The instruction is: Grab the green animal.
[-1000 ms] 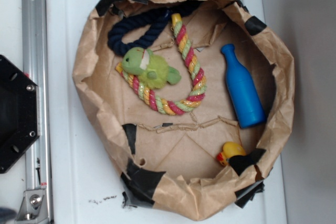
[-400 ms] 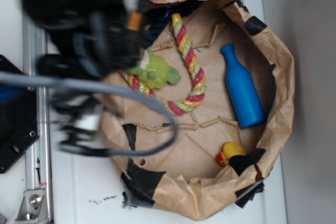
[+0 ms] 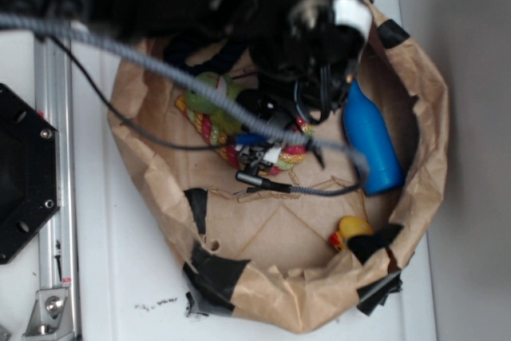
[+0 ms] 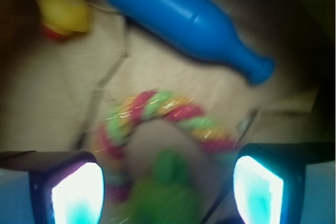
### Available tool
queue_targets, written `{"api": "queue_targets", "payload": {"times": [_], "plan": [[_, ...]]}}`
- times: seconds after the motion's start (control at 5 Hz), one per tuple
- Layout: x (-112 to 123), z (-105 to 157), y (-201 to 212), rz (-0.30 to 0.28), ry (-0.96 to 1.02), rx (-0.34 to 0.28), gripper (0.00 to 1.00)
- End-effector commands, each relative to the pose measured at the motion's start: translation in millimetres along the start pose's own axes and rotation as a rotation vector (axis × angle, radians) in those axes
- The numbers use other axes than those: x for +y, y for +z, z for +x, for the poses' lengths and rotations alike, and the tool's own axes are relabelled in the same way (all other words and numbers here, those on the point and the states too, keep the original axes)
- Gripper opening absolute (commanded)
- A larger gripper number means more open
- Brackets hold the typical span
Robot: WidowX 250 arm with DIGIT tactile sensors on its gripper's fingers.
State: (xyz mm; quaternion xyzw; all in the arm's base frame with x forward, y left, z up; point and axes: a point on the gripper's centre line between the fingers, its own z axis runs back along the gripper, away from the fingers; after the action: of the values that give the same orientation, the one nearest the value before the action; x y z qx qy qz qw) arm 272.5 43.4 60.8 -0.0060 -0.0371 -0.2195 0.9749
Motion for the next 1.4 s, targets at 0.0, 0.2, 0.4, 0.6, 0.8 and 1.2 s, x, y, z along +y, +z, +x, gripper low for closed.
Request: {"api": "queue_targets", "payload": {"times": [0.0, 0.2, 0.4, 0.6, 0.8, 1.2], "plan": [[16, -42, 3, -0.156, -0.199, 0.119, 1.00], [16, -57, 17, -0.136, -0.197, 0.140, 1.00], [22, -60, -3, -0.092, -0.203, 0.188, 1.00], [33, -50, -26, 0.010, -0.212, 0.139, 1.00], [41, -46, -31, -0.008, -0.185, 0.113, 0.83], [22, -38, 46, 0.032, 0.095, 0.139, 0.00]]}}
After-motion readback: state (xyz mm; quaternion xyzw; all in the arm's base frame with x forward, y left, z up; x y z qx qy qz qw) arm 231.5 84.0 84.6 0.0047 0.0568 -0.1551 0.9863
